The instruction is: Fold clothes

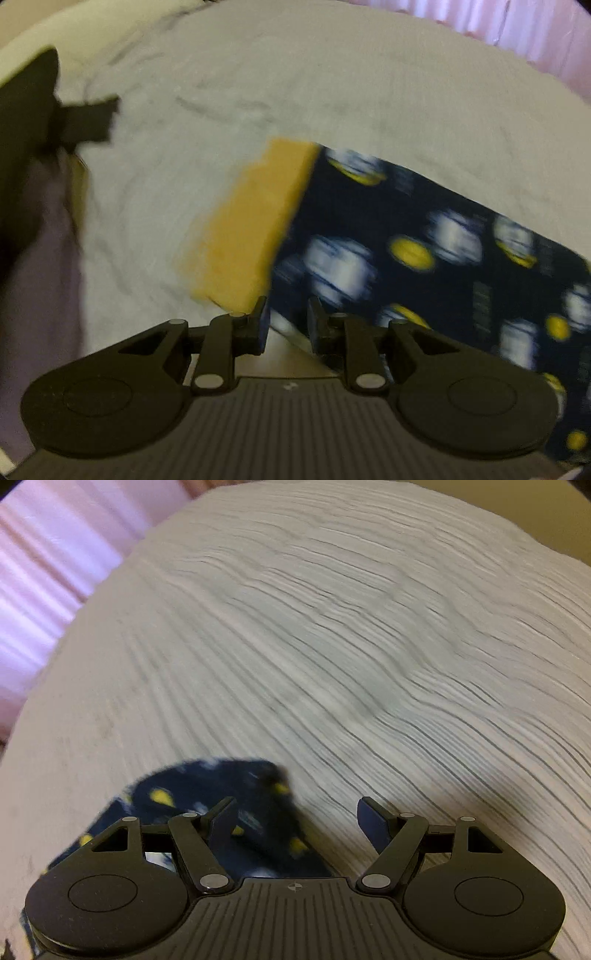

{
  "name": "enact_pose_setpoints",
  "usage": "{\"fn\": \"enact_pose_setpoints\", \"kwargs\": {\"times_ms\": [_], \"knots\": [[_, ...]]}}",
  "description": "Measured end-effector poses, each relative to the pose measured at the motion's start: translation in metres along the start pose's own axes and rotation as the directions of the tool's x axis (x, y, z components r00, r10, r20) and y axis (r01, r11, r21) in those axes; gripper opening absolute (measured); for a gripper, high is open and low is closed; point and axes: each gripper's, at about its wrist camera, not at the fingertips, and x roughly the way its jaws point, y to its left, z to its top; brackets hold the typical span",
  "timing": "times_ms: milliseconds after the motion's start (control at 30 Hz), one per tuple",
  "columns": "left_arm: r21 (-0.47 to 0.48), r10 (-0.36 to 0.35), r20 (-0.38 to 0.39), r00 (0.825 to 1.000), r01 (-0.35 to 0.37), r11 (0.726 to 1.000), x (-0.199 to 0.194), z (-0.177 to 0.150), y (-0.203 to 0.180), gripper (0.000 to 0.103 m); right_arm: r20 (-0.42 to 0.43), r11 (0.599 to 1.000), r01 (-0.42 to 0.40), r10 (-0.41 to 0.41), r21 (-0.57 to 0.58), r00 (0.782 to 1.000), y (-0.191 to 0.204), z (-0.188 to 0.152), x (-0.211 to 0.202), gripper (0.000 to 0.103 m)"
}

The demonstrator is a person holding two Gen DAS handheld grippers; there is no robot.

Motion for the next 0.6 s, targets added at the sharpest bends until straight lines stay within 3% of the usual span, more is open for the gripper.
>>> {"fn": "enact_pose_setpoints", "kwargs": {"times_ms": [167,300,333,367,400,467,533,600], "knots": [[-0.087,-0.12,-0.018,0.993,0.118,0.989,-0.016,-0.028,-0.033,0.018,-0.027,0.989,-0.148,0.148,0.008,0.989,-0.005,0.014,0.026,0.075],[-0.122,-0.159,-0.037,0.987,0.154,0.981,-0.023,-0.046,-0.053,0.018,-0.101,0.964,-0.245,0.256,0.102,0.961,-0.019,0.025,0.066,0.074],[-0.131,-0.169,-0.041,0.985,0.162,0.978,-0.024,-0.05,-0.058,0.018,-0.12,0.959,-0.261,0.273,0.11,0.954,-0.02,0.027,0.076,0.07],[-0.133,-0.169,-0.044,0.985,0.162,0.978,-0.026,-0.054,-0.063,0.018,-0.137,0.956,-0.276,0.288,0.102,0.948,-0.021,0.028,0.084,0.051],[-0.134,-0.168,-0.047,0.985,0.16,0.978,-0.027,-0.058,-0.067,0.018,-0.15,0.956,-0.287,0.294,0.068,0.944,-0.018,0.028,0.089,0.015],[-0.13,-0.164,-0.05,0.985,0.156,0.979,-0.032,-0.065,-0.075,0.018,-0.141,0.955,-0.296,0.29,-0.019,0.947,-0.009,0.031,0.089,0.015],[-0.126,-0.157,-0.044,0.987,0.151,0.98,-0.037,-0.071,-0.081,0.018,-0.036,0.95,-0.294,0.292,-0.1,0.956,-0.004,0.037,0.074,0.014],[-0.132,-0.152,-0.03,0.988,0.147,0.98,-0.042,-0.077,-0.085,0.018,0.093,0.953,-0.29,0.298,-0.089,0.95,-0.011,0.05,0.06,0.014]]}}
